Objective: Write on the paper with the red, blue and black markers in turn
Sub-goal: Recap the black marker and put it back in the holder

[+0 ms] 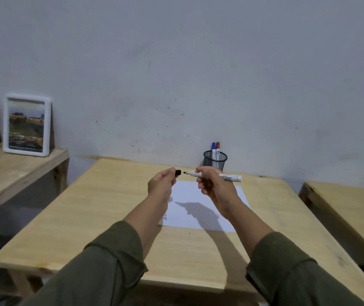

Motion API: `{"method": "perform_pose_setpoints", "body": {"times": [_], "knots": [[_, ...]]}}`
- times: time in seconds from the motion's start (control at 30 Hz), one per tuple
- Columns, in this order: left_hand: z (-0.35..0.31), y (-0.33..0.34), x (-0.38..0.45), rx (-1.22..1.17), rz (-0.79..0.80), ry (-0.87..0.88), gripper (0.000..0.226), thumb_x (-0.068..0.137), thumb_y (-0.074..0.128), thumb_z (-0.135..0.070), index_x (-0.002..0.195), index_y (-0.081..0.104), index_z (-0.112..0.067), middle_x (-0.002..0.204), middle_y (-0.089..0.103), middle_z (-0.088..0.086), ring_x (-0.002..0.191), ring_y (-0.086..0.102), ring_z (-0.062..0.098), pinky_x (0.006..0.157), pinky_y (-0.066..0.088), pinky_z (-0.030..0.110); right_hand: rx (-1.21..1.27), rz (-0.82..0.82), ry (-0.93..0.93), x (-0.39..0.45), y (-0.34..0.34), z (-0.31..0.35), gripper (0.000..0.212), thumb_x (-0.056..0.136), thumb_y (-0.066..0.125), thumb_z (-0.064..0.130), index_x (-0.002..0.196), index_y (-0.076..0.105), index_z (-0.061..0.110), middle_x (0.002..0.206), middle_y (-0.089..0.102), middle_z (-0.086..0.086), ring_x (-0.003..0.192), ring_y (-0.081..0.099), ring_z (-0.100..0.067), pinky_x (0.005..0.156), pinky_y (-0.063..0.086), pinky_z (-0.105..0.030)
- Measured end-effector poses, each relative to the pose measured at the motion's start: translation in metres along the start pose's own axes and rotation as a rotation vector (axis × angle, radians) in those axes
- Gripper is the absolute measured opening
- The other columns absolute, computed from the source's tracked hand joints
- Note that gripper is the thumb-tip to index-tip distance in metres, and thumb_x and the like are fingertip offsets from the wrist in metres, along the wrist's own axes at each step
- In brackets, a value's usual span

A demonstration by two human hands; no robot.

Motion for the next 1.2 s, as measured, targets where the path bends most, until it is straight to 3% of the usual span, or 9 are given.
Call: {"method": "perform_pose_setpoints", "body": {"times": [0.2,0.47,0.63,0.8,0.97,1.1,1.2], "knots": [[-0.006,0.029,-0.005,-0.003,0.067,-0.025,0.007,0.087,0.063,-0.028,0.086,0.065,-0.022,0.079,0.065,-0.007,0.074,0.057,0.004,0.060,0.038,0.018,-0.051,-0.021,-0.029,0.007,-0.013,0.013,0.018,0.087,0.053,0.011,0.095,0.066,0.002,0.069,0.057,-0.006,0.056,0.049,-0.013,0.051,0.038,-0.021],[-0.013,0.049,-0.008,-0.007,0.150,-0.029,0.007,0.085,0.065,-0.030,0.082,0.065,-0.024,0.080,0.067,-0.010,0.076,0.058,0.003,0.063,0.039,0.018,-0.081,-0.056,-0.058,0.010,-0.024,0.024,0.015,0.085,0.055,0.012,0.088,0.069,0.007,0.071,0.058,-0.007,0.058,0.050,-0.014,0.053,0.038,-0.023],[-0.015,0.052,-0.005,0.016,0.116,-0.033,0.010,0.082,0.068,-0.033,0.077,0.066,-0.025,0.082,0.068,-0.009,0.086,0.060,0.009,0.069,0.039,0.022,-0.206,0.000,-0.098,0.011,-0.025,0.029,0.017,0.088,0.054,0.015,0.088,0.071,0.011,0.077,0.061,-0.010,0.060,0.054,-0.015,0.054,0.038,-0.024],[-0.021,0.063,-0.013,-0.072,0.116,-0.124,0.013,0.085,0.067,-0.028,0.077,0.063,-0.018,0.076,0.064,-0.005,0.069,0.055,0.003,0.056,0.037,0.016,-0.165,0.042,-0.071,0.013,-0.022,0.031,0.022,0.089,0.053,0.017,0.095,0.070,0.005,0.075,0.061,-0.009,0.063,0.054,-0.017,0.056,0.039,-0.025],[-0.023,0.074,-0.019,-0.193,0.127,-0.138,0.008,0.085,0.066,-0.018,0.083,0.063,-0.011,0.071,0.060,0.000,0.055,0.055,0.004,0.037,0.039,0.009,0.127,-0.040,0.003,0.014,-0.025,0.032,0.019,0.088,0.054,0.014,0.086,0.069,0.003,0.069,0.057,-0.011,0.055,0.050,-0.015,0.053,0.043,-0.021],[-0.016,0.075,-0.023,-0.192,0.146,-0.106,0.010,0.085,0.066,-0.013,0.092,0.063,-0.007,0.075,0.062,0.001,0.067,0.056,0.007,0.056,0.046,0.010,0.237,-0.054,0.073,0.008,-0.030,0.026,0.018,0.088,0.053,0.014,0.086,0.068,0.004,0.066,0.056,-0.010,0.053,0.050,-0.012,0.050,0.045,-0.017],[-0.014,0.073,-0.020,-0.121,0.141,-0.067,0.017,0.088,0.063,-0.016,0.103,0.065,-0.008,0.080,0.063,-0.002,0.073,0.057,0.005,0.065,0.043,0.015,0.174,0.025,0.088,0.004,-0.030,0.024,0.019,0.089,0.055,0.015,0.103,0.063,0.004,0.076,0.061,-0.008,0.060,0.053,-0.013,0.055,0.045,-0.018]]}}
Point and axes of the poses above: each hand's wrist, its own x-axis towards the middle knuckle, its own y-axis out of the palm, z = x × y, the point moved 4 cm from there along x, towards the middle knuckle
